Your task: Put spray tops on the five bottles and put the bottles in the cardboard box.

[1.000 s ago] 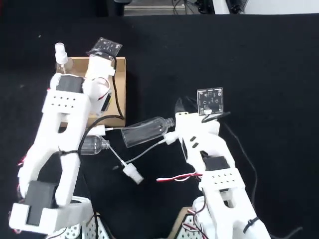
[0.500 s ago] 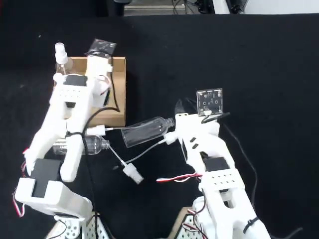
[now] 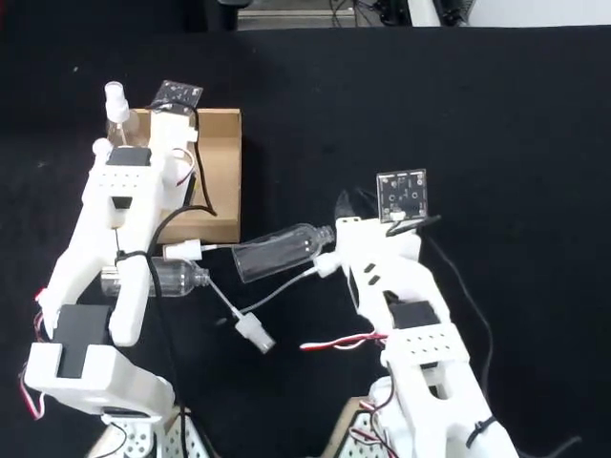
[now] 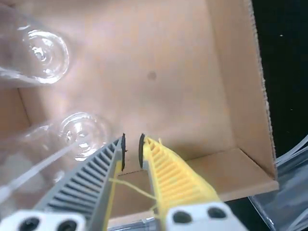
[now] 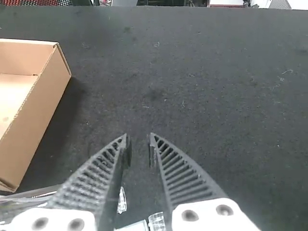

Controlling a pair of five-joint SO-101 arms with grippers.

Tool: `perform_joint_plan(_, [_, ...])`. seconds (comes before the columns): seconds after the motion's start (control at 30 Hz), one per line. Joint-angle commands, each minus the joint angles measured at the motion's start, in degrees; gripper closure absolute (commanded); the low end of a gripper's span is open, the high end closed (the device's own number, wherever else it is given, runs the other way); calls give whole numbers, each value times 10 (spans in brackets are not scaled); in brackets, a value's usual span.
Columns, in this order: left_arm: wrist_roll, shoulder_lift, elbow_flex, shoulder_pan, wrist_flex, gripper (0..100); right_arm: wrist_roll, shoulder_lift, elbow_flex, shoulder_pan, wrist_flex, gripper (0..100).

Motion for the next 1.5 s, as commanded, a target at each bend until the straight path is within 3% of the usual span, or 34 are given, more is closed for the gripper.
perform_joint_plan(0.0, [-5, -3, -6, -2, -7, 938, 0, -22, -4, 9, -17, 949])
perform_joint_plan(0.8, [-2, 83, 18, 18, -114, 938, 0, -22, -4, 9, -17, 949])
perform_joint_plan(1.47, [-5, 99, 14, -36, -117, 939, 0, -22, -5, 9, -17, 949])
